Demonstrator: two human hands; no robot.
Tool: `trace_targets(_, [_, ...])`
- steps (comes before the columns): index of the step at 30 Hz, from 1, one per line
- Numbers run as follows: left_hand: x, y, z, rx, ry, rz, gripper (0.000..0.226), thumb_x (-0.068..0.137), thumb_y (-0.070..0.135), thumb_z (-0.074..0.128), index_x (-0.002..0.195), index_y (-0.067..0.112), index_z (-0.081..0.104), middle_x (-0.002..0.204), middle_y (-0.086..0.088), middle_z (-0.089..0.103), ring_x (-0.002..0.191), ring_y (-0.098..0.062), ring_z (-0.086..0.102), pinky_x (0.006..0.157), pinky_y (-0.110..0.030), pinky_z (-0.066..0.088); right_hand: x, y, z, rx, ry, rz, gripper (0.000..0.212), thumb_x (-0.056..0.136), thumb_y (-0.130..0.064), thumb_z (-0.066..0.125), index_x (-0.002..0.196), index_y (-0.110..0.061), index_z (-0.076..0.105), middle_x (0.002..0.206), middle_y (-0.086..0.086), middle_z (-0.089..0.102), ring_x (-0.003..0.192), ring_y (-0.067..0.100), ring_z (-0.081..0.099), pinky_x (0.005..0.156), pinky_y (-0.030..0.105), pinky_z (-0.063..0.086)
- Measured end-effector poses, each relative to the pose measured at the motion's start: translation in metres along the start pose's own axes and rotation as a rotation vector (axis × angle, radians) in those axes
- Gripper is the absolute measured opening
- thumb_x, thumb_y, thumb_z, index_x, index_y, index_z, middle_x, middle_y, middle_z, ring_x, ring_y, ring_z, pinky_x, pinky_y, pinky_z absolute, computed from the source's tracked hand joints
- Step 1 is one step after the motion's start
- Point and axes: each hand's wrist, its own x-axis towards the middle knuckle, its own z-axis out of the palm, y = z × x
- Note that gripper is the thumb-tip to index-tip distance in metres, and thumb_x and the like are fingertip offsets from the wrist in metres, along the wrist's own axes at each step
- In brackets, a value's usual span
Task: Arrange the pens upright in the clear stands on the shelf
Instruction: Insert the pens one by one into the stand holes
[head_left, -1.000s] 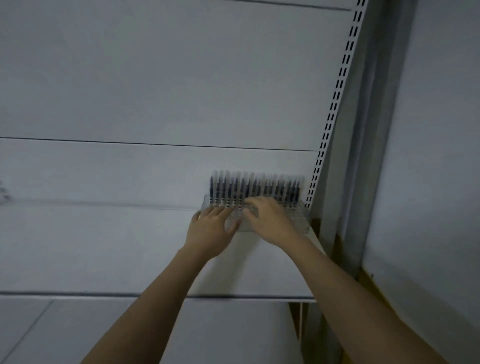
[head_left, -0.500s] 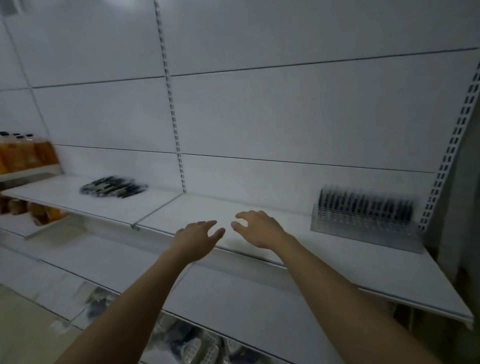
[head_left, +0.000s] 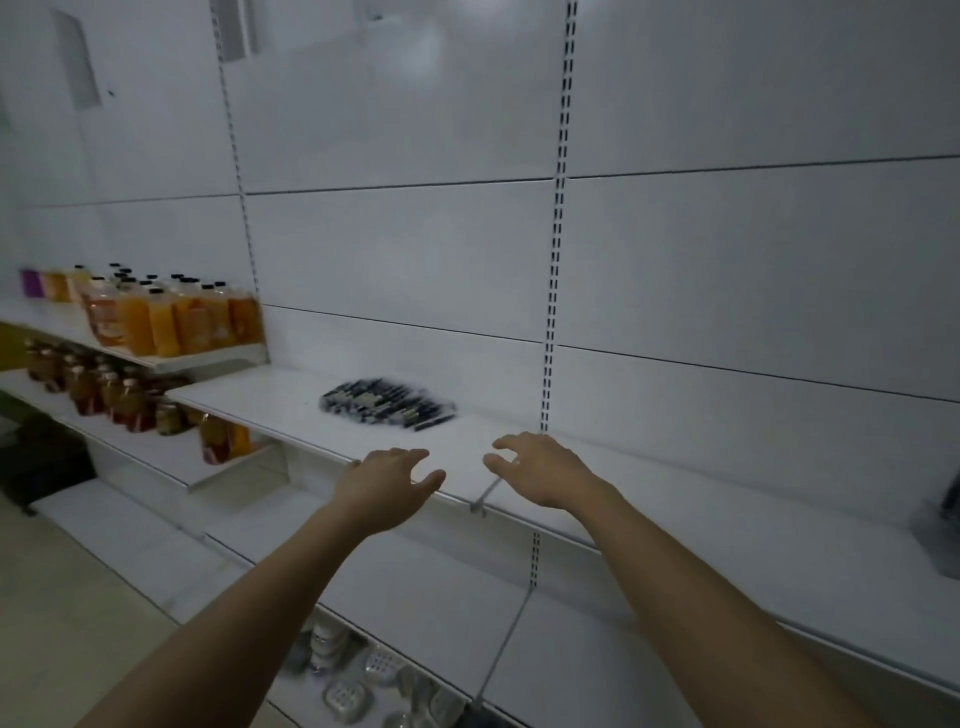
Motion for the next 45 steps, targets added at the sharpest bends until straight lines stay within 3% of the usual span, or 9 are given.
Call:
trace_targets(6, [0.059, -0.075, -0.002, -0.052, 0.020, -0.033, 0.063, 0.096, 0.061, 0.042, 0.150, 0.027, 0.038, 0.150, -0.003, 0.046, 0.136, -0.027, 0.041, 0.108, -0.045, 0.039, 0.078, -0.034, 0.039, -0.035, 0.000, 0.031, 0.057, 0.102, -0.057, 0.034, 0.148, -0.026, 0.042, 0.154, 0.000, 0.040, 0.140, 0.024, 0.035, 0.109, 0.042, 0.035])
trace_targets(15, [0.145, -0.128, 0.073, -0.268, 0.065, -0.026, 0.062, 0.092, 0.050, 0.059, 0.146, 0.021, 0.044, 0.147, -0.001, 0.047, 0.135, -0.022, 0.039, 0.108, -0.039, 0.039, 0.219, -0.014, 0.128, -0.012, 0.027, 0.169, 0.057, 0.105, -0.047, 0.031, 0.150, -0.012, 0.035, 0.157, 0.007, 0.034, 0.142, 0.027, 0.031, 0.114, 0.042, 0.031])
trace_targets(21, [0.252, -0.135, 0.090, -0.214, 0.089, 0.047, 0.063, 0.089, 0.048, 0.065, 0.140, 0.015, 0.048, 0.141, -0.007, 0.050, 0.131, -0.028, 0.039, 0.105, -0.036, 0.035, 0.308, 0.015, 0.158, -0.116, 0.134, 0.344, 0.042, 0.105, -0.031, 0.029, 0.135, -0.008, 0.047, 0.140, 0.009, 0.046, 0.131, 0.028, 0.040, 0.111, 0.043, 0.029])
trace_targets(26, [0.315, -0.126, 0.114, -0.046, -0.001, 0.042, 0.071, 0.086, 0.062, 0.057, 0.134, 0.012, 0.044, 0.138, -0.011, 0.046, 0.129, -0.031, 0.036, 0.105, -0.037, 0.033, 0.339, 0.013, 0.165, -0.170, 0.235, 0.421, 0.031, 0.098, -0.014, 0.038, 0.125, -0.008, 0.050, 0.130, 0.009, 0.050, 0.123, 0.027, 0.044, 0.107, 0.039, 0.033])
trace_targets(32, [0.356, -0.118, 0.134, 0.090, -0.042, 0.055, 0.066, 0.089, 0.062, 0.049, 0.122, 0.004, 0.048, 0.128, -0.019, 0.051, 0.119, -0.035, 0.043, 0.101, -0.039, 0.034, 0.343, 0.022, 0.170, -0.169, 0.278, 0.410, 0.034, 0.099, -0.015, 0.039, 0.131, -0.009, 0.049, 0.135, 0.007, 0.048, 0.125, 0.026, 0.042, 0.108, 0.037, 0.032])
trace_targets(37, [0.374, -0.111, 0.125, 0.023, -0.177, 0.094, 0.049, 0.093, 0.043, 0.058, 0.117, 0.000, 0.053, 0.132, -0.024, 0.045, 0.119, -0.040, 0.044, 0.094, -0.039, 0.041, 0.341, 0.026, 0.170, -0.059, 0.288, 0.387, 0.035, 0.102, -0.013, 0.037, 0.134, -0.006, 0.051, 0.140, 0.009, 0.049, 0.131, 0.027, 0.041, 0.112, 0.034, 0.029])
trace_targets(41, [0.375, -0.104, 0.118, 0.028, -0.240, 0.242, 0.027, 0.092, 0.020, 0.060, 0.109, 0.000, 0.055, 0.125, -0.025, 0.049, 0.114, -0.037, 0.050, 0.078, -0.034, 0.041, 0.339, 0.018, 0.159, 0.279, 0.369, 0.501, 0.040, 0.106, -0.014, 0.033, 0.143, -0.005, 0.046, 0.146, 0.011, 0.048, 0.135, 0.025, 0.042, 0.108, 0.028, 0.031])
trace_targets(45, [0.374, -0.099, 0.111, 0.034, -0.243, 0.352, 0.012, 0.087, 0.009, 0.060, 0.086, 0.008, 0.048, 0.109, -0.019, 0.059, 0.105, -0.032, 0.057, 0.074, -0.033, 0.044, 0.342, 0.012, 0.150, 0.418, 0.362, 0.579, 0.040, 0.109, -0.024, 0.028, 0.139, -0.008, 0.050, 0.143, 0.010, 0.051, 0.132, 0.026, 0.045, 0.106, 0.030, 0.032])
